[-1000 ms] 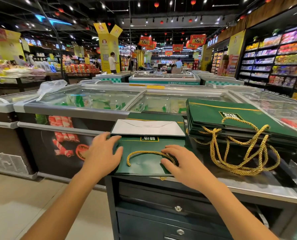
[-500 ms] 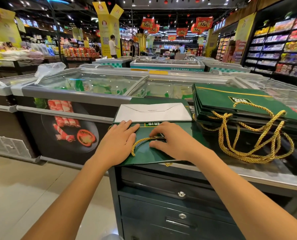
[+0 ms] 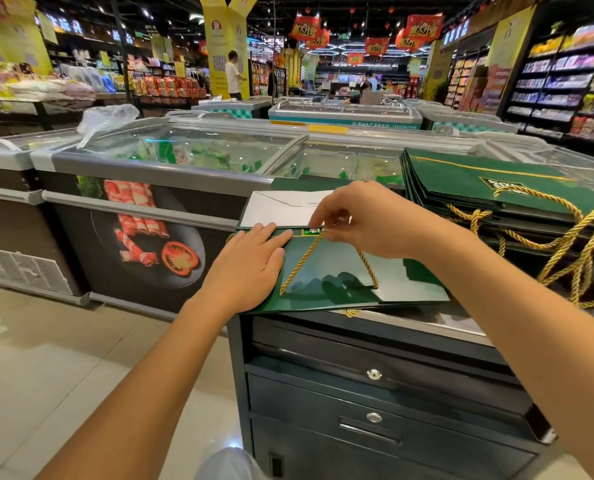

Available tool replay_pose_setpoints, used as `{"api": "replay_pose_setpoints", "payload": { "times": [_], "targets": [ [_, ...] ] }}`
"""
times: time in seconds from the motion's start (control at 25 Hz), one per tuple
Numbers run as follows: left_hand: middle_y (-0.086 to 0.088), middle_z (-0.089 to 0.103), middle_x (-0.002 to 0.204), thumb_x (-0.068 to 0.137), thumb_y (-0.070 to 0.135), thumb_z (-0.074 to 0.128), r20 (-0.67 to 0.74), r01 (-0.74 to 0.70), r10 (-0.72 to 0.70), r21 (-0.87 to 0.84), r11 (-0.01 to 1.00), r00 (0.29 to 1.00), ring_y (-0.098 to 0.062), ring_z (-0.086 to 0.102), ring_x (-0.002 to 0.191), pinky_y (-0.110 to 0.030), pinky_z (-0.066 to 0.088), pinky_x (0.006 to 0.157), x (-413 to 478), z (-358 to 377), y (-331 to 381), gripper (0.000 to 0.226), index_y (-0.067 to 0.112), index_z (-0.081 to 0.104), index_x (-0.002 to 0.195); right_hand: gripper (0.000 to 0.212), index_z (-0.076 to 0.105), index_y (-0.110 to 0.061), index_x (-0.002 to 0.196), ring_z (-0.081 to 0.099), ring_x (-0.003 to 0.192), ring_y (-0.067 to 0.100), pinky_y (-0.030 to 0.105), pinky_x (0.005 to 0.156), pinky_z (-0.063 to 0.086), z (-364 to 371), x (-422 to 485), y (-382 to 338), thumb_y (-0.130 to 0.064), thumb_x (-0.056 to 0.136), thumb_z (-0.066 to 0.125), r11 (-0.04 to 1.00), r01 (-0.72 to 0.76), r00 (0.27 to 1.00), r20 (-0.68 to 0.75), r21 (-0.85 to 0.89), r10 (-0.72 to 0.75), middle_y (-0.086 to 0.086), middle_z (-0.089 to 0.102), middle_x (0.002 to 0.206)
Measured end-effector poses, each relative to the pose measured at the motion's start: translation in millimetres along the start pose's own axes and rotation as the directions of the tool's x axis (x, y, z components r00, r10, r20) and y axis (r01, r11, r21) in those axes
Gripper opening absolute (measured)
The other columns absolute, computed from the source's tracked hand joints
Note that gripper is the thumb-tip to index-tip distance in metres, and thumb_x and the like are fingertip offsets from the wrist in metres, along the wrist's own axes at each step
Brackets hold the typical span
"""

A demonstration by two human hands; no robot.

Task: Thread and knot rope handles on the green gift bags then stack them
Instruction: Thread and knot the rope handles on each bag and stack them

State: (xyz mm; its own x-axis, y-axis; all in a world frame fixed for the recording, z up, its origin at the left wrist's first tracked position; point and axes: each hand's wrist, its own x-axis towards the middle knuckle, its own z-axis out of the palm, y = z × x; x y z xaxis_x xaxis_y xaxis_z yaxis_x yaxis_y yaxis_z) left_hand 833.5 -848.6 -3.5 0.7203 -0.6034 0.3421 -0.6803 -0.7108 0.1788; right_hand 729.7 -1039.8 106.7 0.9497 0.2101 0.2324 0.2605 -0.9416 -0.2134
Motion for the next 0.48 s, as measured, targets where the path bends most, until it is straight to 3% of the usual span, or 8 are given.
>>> {"api": "replay_pose_setpoints", "payload": {
  "times": [0.16,0.36,0.48],
  "targets": [
    [0.001,0.022,0.165,0.108,0.034,0.018,0.001,-0.006,0.006,0.004,1.000,1.000,-0.017,0.015,0.152,-0.038,0.012,0.124,0,1,-2,0.050,0.032,0.027,0.157,0.012,0.076,-0.021,0.106,0.054,0.074,-0.004,0.004,0.062,0.036,-4,3,-4,-0.019,0.097,0.068,0.999,0.029,0.999,-0.035,-0.027,-0.030,-0.021,0.060,0.082],
    [0.000,0.023,0.165,0.108,0.035,0.018,0.005,-0.022,0.022,0.009,1.000,1.000,-0.018,0.017,0.151,-0.040,0.015,0.124,2,3,-4,0.050,0.033,0.026,0.157,0.011,0.077,-0.020,0.105,0.063,0.080,0.004,0.012,0.065,0.044,-16,1,-6,-0.021,0.097,0.068,0.999,0.048,0.994,-0.098,-0.005,-0.048,-0.011,0.071,0.089],
    [0.000,0.021,0.166,0.108,0.035,0.017,0.018,-0.020,0.020,0.015,1.000,1.000,-0.018,0.014,0.152,-0.040,0.013,0.124,1,2,-4,0.051,0.033,0.024,0.158,0.012,0.077,-0.017,0.104,0.059,0.071,0.000,0.010,0.062,0.043,-35,1,-11,-0.019,0.098,0.067,0.998,0.058,0.980,-0.191,0.019,-0.054,-0.014,0.067,0.082]
  ]
}}
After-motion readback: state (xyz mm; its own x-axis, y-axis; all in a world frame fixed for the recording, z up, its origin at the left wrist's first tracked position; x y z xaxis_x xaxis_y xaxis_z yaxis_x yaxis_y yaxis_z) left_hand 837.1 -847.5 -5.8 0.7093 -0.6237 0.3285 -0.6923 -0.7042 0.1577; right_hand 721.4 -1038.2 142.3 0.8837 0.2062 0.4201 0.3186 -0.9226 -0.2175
